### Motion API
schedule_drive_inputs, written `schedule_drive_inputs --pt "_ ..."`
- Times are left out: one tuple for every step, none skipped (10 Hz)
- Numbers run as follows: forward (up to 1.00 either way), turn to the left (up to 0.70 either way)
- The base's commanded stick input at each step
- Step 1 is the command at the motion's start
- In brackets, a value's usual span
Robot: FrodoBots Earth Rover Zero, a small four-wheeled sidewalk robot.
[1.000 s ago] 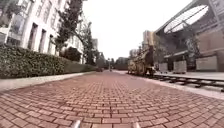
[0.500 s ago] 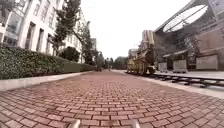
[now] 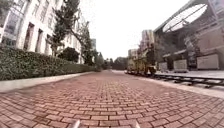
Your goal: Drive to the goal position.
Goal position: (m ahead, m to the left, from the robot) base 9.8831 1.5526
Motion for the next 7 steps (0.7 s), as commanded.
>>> schedule_drive_inputs --pt "0.7 0.0" --pt "0.7 -0.03" --pt "0.7 -0.12" --pt "0.7 -0.06" --pt "0.7 0.0" --pt "0.7 0.0" --pt "0.7 -0.04"
